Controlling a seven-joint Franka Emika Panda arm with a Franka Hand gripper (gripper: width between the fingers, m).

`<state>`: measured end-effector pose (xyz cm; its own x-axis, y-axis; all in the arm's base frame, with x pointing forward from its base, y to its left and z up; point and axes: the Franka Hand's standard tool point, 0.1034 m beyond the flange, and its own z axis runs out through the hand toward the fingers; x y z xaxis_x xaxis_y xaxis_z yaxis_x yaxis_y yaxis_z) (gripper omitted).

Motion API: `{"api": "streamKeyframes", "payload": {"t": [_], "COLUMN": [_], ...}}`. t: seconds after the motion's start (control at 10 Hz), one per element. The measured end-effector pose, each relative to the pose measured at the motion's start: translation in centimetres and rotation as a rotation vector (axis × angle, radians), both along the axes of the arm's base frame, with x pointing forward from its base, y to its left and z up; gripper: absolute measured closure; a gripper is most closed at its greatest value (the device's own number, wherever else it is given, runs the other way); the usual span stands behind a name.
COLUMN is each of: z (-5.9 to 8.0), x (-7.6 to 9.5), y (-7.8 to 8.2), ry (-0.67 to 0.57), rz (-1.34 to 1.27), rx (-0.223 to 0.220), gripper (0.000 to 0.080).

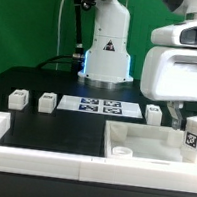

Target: Assemble square table

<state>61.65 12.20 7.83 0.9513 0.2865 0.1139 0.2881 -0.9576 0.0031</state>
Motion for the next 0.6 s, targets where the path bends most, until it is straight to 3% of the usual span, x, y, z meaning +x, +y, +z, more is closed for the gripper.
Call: {"api": "streamKeyframes", "payload": {"t": [0.1, 0.2, 0.3, 0.6], "z": [-0.01, -0.02, -0.03, -0.03], "x": [0.0, -0.01, 0.0, 0.0], "y": [-0.01, -0.02, -0.03, -0.03], "ry": [0.0, 0.0, 0.0, 0.001], "rz": [0.0, 0.0, 0.0, -0.026], "rx": [0.0, 0.0, 0.0, 0.003], "gripper": [0.0246, 0.0428, 0.0509, 0.0509]}}
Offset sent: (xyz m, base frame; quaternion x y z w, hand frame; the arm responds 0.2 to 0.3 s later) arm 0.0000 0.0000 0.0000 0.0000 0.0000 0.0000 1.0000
